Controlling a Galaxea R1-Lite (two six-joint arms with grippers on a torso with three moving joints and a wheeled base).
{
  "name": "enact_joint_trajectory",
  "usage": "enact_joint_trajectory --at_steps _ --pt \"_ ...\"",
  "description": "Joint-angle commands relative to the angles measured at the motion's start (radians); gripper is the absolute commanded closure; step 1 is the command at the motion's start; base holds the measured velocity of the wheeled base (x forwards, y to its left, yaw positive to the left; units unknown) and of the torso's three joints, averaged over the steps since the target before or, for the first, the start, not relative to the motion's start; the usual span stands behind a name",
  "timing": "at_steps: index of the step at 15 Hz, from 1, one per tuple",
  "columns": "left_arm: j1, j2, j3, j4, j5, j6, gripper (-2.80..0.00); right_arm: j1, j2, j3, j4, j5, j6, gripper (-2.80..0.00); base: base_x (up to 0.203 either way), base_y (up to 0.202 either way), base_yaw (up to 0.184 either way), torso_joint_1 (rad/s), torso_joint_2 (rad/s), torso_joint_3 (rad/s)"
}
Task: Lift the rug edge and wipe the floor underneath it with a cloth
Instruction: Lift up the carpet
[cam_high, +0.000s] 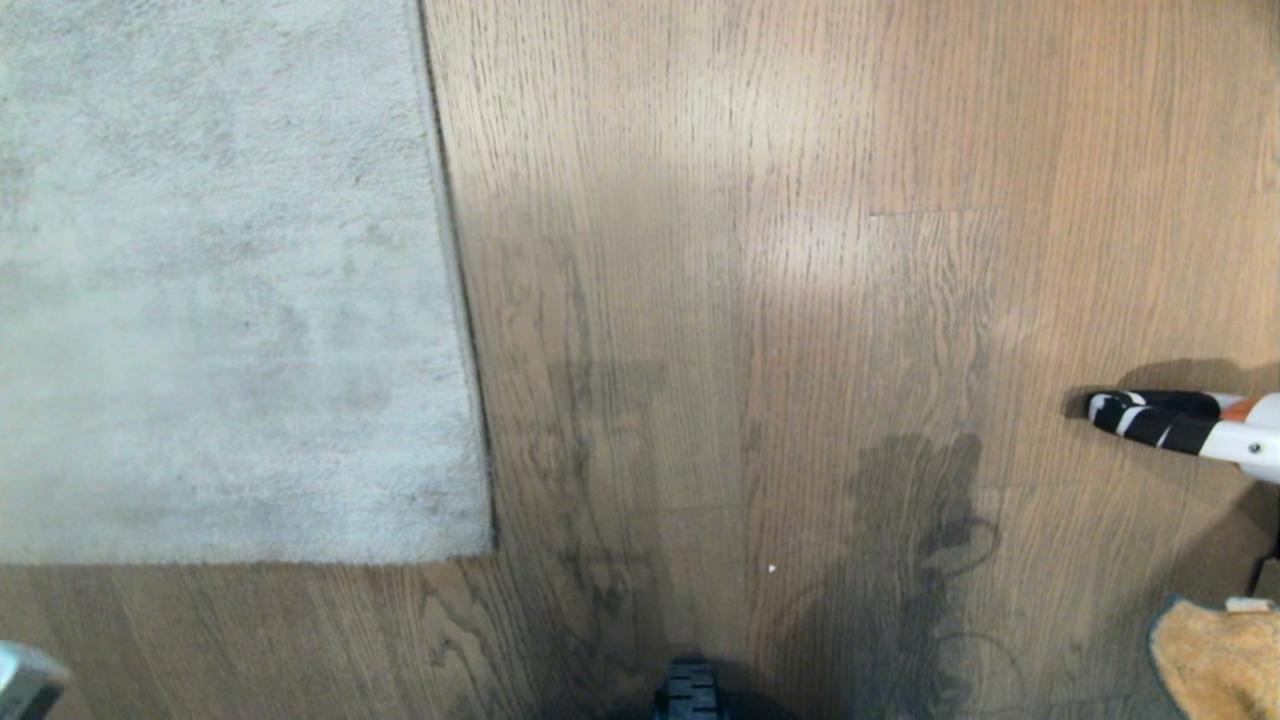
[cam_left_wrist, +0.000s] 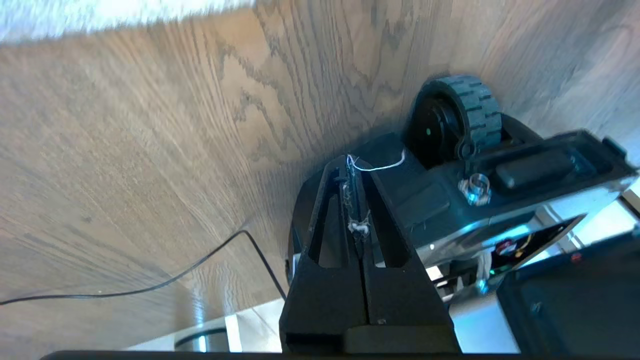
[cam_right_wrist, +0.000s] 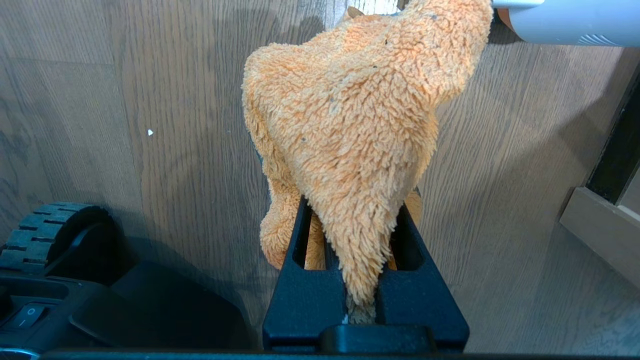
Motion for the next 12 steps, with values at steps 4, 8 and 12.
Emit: enact_joint_trajectory --at_steps 4,8,12 --pt "-0.061 0.506 -0.102 -0.252 0.051 -0.006 0.00 0.001 0.001 0.000 0.000 0.001 -0.001 0.00 0.000 0.000 0.000 0.000 0.00 0.000" --pt "-0.159 0.730 -0.179 -0.394 0.150 -0.070 0.00 0.001 0.001 0.000 0.000 0.001 -0.001 0.00 0.000 0.000 0.000 0.000 0.00 0.000" --pt "-0.189 0.862 -0.210 -0.569 0.286 -0.082 0.00 -0.001 0.001 0.000 0.000 0.001 -0.001 0.00 0.000 0.000 0.000 0.000 0.00 0.000"
